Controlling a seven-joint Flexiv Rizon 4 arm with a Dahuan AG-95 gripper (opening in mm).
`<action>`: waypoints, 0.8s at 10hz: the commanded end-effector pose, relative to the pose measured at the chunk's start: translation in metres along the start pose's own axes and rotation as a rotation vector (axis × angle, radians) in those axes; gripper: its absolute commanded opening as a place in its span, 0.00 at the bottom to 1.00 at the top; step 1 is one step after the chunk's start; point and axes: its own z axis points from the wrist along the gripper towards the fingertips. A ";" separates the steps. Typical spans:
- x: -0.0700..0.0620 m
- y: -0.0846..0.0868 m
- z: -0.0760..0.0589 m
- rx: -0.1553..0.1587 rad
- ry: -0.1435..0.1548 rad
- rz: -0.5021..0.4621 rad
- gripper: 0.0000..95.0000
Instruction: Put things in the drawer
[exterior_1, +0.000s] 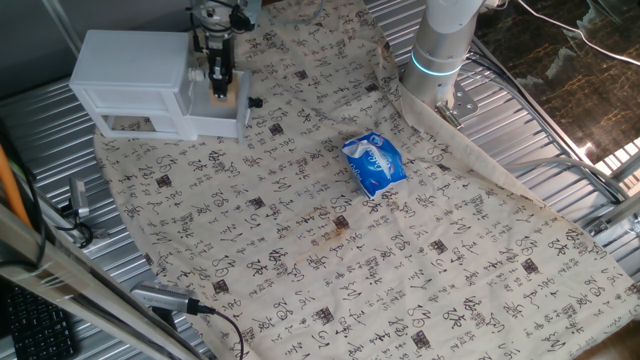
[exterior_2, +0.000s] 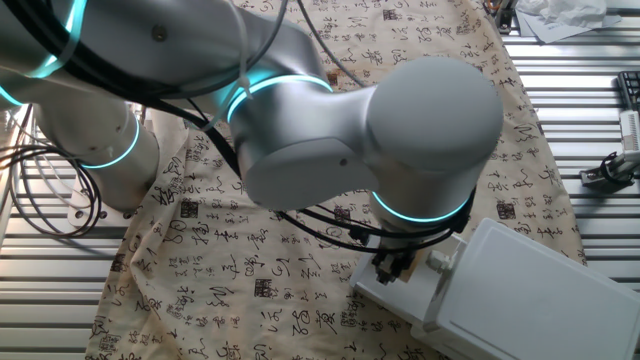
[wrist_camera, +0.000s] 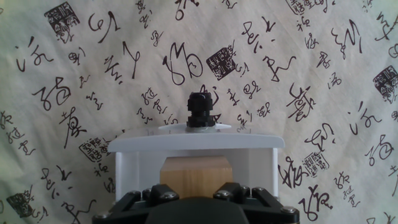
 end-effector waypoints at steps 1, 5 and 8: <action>0.000 0.000 0.000 -0.010 -0.010 0.006 0.40; 0.000 0.000 0.000 -0.028 -0.042 0.015 0.40; 0.000 0.000 0.000 -0.028 -0.043 0.018 0.40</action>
